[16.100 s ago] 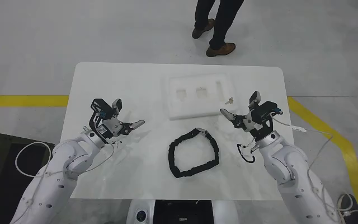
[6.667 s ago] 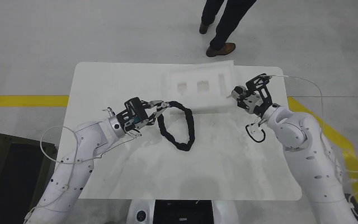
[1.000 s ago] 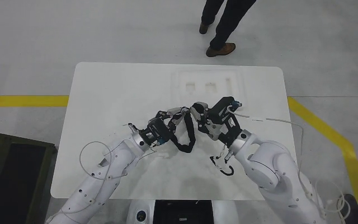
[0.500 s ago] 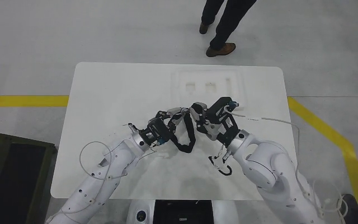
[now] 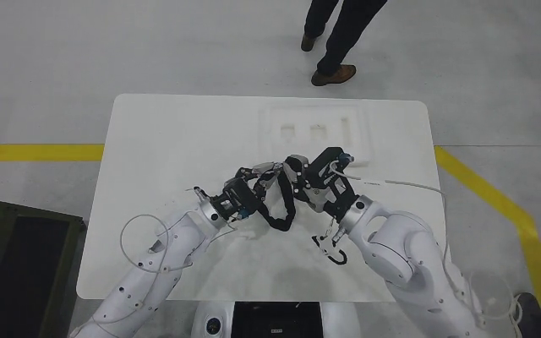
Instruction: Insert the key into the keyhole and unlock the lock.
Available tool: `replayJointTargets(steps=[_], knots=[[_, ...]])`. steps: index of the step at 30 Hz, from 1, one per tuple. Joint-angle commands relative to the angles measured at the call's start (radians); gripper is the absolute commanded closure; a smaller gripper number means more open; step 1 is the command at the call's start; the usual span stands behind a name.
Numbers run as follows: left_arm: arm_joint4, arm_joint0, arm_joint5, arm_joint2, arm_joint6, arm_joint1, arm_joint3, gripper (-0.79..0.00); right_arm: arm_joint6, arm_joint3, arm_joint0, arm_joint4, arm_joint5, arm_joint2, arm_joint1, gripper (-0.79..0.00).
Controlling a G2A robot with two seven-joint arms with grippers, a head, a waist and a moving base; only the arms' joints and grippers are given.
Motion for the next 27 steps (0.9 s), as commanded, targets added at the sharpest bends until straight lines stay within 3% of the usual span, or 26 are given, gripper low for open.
replayJointTargets(steps=[1, 3, 5, 8, 14, 15, 16, 17, 20, 21, 27], knots=[[-0.001, 0.001, -0.002, -0.002, -0.002, -0.001, -0.001, 0.0, 0.0, 0.001, 0.002, 0.0, 0.0, -0.002, -0.001, -0.323], [-0.001, 0.003, -0.003, -0.005, -0.002, -0.001, -0.001, 0.0, 0.003, 0.003, 0.004, 0.002, 0.0, -0.003, -0.002, -0.382], [-0.003, 0.004, -0.005, -0.008, -0.002, -0.002, -0.001, 0.0, 0.003, 0.004, 0.006, 0.004, -0.001, -0.003, -0.004, -0.646], [-0.005, 0.007, -0.008, -0.013, 0.001, -0.003, -0.002, 0.0, 0.002, 0.005, 0.009, 0.011, -0.002, -0.003, -0.006, -0.785], [-0.037, 0.006, -0.035, -0.022, -0.001, -0.006, 0.01, 0.0, -0.04, -0.014, 0.006, 0.038, -0.022, 0.015, -0.008, -0.785], [-0.047, 0.004, -0.046, -0.023, -0.004, -0.006, 0.013, 0.0, -0.054, -0.016, 0.005, 0.043, -0.035, 0.021, -0.008, -0.757], [-0.058, 0.003, -0.058, -0.026, -0.007, -0.007, 0.016, 0.0, -0.072, -0.015, 0.003, 0.05, -0.062, 0.028, -0.007, -0.613], [-0.074, 0.002, -0.073, -0.028, -0.01, -0.007, 0.021, 0.0, -0.085, -0.009, 0.001, 0.047, -0.082, 0.04, -0.005, -0.391], [-0.12, -0.004, -0.119, -0.039, -0.027, -0.008, 0.031, 0.0, -0.138, 0.007, -0.01, 0.047, -0.173, 0.077, 0.001, -0.049], [-0.129, -0.007, -0.146, -0.04, -0.035, -0.007, 0.031, 0.0, -0.165, 0.011, -0.014, 0.052, -0.204, 0.09, 0.003, 0.0], [-0.254, -0.03, -0.334, -0.056, -0.101, -0.004, 0.047, 0.0, -0.273, 0.081, -0.017, 0.073, -0.416, 0.155, 0.015, 0.0]])
